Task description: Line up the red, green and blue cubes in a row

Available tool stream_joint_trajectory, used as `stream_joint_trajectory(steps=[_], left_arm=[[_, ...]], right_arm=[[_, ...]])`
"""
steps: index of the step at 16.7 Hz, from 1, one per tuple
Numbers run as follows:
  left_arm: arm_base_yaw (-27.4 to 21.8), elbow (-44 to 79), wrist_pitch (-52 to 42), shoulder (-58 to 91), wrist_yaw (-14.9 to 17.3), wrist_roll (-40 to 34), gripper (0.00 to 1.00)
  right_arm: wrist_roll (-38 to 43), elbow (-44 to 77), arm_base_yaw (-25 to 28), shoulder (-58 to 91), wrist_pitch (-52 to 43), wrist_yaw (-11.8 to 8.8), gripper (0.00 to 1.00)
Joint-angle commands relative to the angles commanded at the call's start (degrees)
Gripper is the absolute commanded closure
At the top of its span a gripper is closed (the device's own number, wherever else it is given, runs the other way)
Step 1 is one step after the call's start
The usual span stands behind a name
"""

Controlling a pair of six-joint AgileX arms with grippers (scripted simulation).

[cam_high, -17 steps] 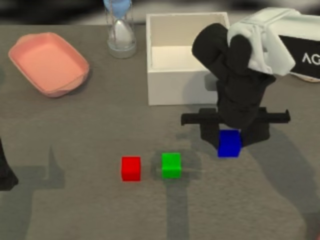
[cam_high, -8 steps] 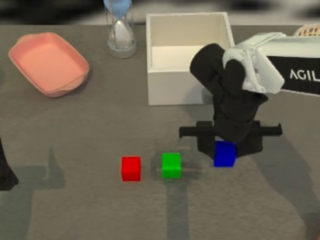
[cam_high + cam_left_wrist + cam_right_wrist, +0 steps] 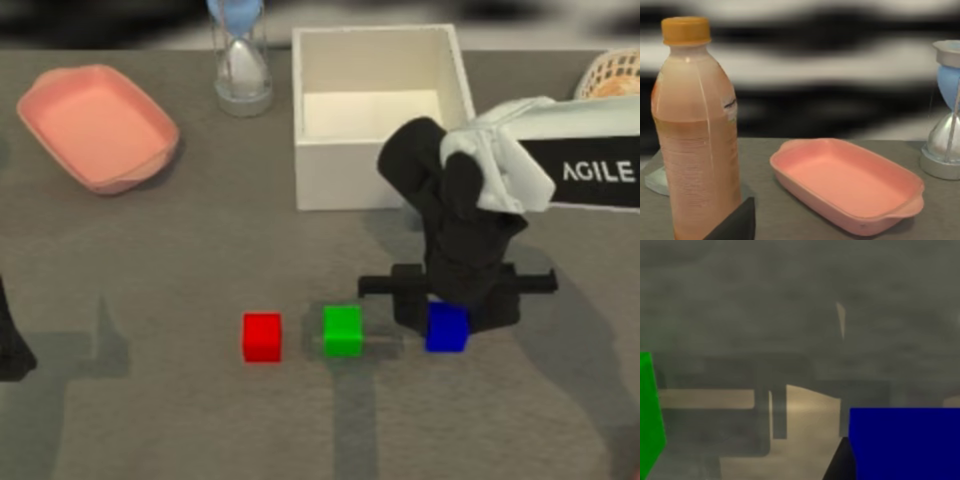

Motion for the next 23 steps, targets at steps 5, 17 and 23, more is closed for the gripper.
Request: stream_joint_trajectory(steps=[5, 17, 23], left_arm=[[0.00, 0.00, 0.00, 0.00, 0.00, 0.00, 0.00], [0.00, 0.00, 0.00, 0.00, 0.00, 0.00, 0.00], [0.00, 0.00, 0.00, 0.00, 0.00, 0.00, 0.00]], right_arm=[[0.00, 0.00, 0.00, 0.00, 0.00, 0.00, 0.55], [0.00, 0.00, 0.00, 0.00, 0.00, 0.00, 0.00], [-0.01, 0.77, 0.01, -0.36, -1.00, 0.01, 0.00]])
